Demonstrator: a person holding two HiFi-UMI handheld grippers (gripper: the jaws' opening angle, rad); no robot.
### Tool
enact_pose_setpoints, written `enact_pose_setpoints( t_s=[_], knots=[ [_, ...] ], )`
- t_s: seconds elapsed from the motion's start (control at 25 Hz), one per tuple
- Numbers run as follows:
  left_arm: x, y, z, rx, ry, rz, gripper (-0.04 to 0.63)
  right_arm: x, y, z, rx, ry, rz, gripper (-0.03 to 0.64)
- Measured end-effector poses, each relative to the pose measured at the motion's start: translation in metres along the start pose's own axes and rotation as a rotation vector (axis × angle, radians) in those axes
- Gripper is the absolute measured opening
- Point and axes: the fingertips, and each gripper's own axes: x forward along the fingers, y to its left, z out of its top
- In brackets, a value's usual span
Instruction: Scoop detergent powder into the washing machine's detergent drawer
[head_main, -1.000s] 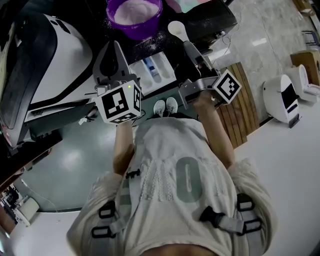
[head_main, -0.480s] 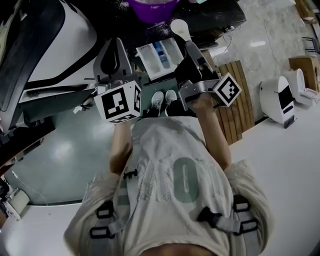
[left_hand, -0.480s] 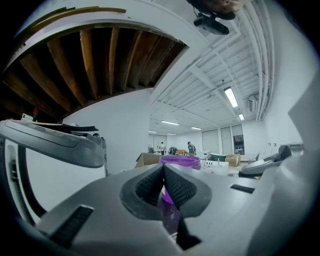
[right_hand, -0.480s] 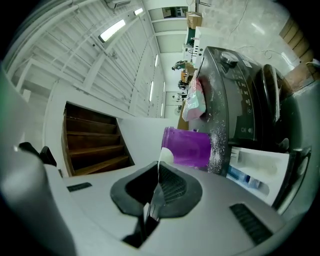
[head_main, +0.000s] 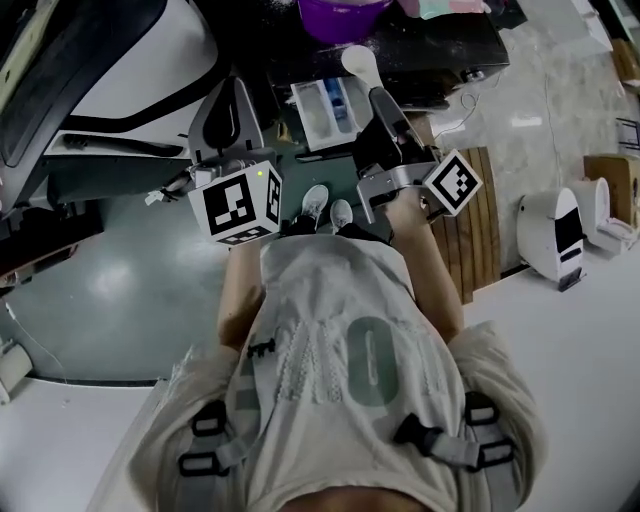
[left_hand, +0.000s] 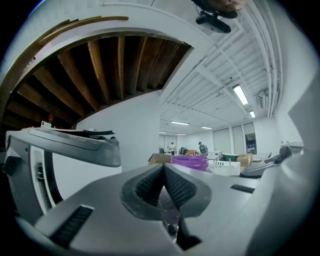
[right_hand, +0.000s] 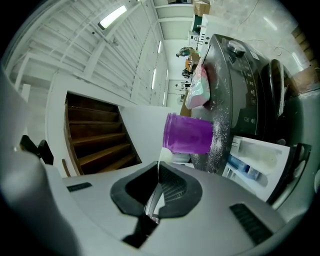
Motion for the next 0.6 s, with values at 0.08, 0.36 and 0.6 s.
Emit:
enact_pose_setpoints(
  t_s=[0.08,0.36,0.6],
  knots=[
    [-0.008,0.0,-0.001,0.0,0.005,0.026,0.02,-0.001,0.0,-0.002,0.01,0.02,0.008,0.009],
    [-0.027,0.001,-0.004,-0.008,0.024,0.099,0.02,-0.007,-0.001,-0.014,0.044,0.083,0.019,0.009],
    [-0.033,-0.002,-0.002,-0.005,0.02,0.114,0.02,-0.01,-0.003,-0.016,0.037,0.111,0.01,0.009]
  ],
)
